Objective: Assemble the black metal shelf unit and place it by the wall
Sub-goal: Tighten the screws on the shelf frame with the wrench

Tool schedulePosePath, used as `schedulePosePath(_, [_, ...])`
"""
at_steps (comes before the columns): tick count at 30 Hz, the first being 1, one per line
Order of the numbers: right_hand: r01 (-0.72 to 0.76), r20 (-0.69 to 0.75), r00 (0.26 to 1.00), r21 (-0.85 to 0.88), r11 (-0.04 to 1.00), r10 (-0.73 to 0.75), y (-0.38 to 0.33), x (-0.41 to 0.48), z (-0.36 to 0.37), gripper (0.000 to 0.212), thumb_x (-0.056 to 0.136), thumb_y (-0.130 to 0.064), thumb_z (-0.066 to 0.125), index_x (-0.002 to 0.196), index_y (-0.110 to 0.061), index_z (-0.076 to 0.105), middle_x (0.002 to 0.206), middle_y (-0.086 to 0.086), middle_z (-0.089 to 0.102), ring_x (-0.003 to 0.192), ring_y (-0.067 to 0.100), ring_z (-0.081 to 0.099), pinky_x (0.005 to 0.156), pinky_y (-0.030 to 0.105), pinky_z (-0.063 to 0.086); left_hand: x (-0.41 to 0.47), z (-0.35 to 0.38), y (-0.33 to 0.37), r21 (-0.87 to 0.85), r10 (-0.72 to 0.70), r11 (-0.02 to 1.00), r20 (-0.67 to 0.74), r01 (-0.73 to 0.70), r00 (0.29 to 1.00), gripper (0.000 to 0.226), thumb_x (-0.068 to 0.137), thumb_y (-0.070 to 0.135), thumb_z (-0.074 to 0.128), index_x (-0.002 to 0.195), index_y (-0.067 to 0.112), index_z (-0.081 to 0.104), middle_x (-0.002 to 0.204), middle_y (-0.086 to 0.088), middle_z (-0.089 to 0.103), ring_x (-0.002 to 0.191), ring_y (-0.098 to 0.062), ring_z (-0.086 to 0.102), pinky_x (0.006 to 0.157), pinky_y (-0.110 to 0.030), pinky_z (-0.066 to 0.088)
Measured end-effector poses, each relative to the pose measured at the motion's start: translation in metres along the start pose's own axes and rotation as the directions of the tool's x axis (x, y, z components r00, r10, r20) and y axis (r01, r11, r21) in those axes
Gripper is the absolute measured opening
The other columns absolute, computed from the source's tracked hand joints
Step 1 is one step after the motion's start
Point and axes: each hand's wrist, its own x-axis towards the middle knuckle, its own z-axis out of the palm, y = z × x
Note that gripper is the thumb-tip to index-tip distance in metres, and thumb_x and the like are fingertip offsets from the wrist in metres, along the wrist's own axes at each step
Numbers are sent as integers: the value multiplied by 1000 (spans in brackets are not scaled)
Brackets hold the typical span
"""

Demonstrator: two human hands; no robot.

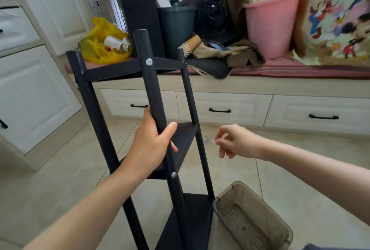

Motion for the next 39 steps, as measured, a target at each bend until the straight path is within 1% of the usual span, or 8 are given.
schedulePosePath(4, [35,-21,999,100,994,-33,-19,-22,8,9,102,-18,50,100,-18,59,74,1,75,53,4,60,60,22,53,5,-15,1,29,-54,998,52,53,997,26,102,24,57,121,20,40,85,-6,65,66,-17,73,67,-22,53])
schedulePosePath(8, [53,7,998,224,973,-56,-40,-26,17,16,101,-9,51,111,-8,63,84,7,77,67,11,70,70,25,60,8,-24,0,27,-78,997,58,77,995,29,101,26,57,124,22,40,80,-4,68,68,-17,73,79,-33,56])
schedulePosePath(14, [174,-56,985,366,914,-165,-85,-19,17,19,101,-13,54,94,-2,67,76,9,76,66,20,72,68,30,61,13,-38,-5,31,-102,995,80,100,992,27,101,26,58,122,25,41,74,-4,72,73,-18,75,87,-42,57])
schedulePosePath(19, [311,-277,935,347,885,-220,-121,7,23,22,100,-23,55,88,-11,68,55,-8,62,50,3,55,57,22,48,14,-49,-9,26,-116,993,84,115,990,21,101,22,57,116,21,42,73,-5,72,71,-21,75,73,-31,55])
schedulePosePath(22, [340,-348,916,413,845,-199,-136,24,30,16,100,-24,54,90,-20,65,58,-11,57,52,1,52,61,23,44,14,-56,-15,35,-124,992,81,121,989,21,102,20,57,115,23,40,70,-4,72,70,-23,75,74,-33,55])
schedulePosePath(28, [333,-245,938,440,834,-245,-144,34,42,5,103,-18,48,102,-20,52,65,-3,67,56,7,55,67,27,55,13,-72,-19,88,-113,990,52,108,992,14,100,16,58,104,21,45,68,-13,70,64,-26,73,68,-34,55])
schedulePosePath(33, [372,-253,926,467,802,-281,-142,33,41,10,102,-15,52,110,-15,58,78,-1,76,60,5,60,67,22,58,8,-74,-14,82,-93,993,122,84,988,17,100,13,54,100,26,44,65,-20,66,59,-30,70,55,-22,51])
schedulePosePath(39, [378,-254,923,470,798,-288,-139,25,31,16,101,-15,53,93,-12,67,79,2,76,60,6,60,64,24,55,4,-67,-15,39,-40,999,168,34,985,21,100,9,52,95,27,43,60,-6,57,52,-35,67,51,-28,52])
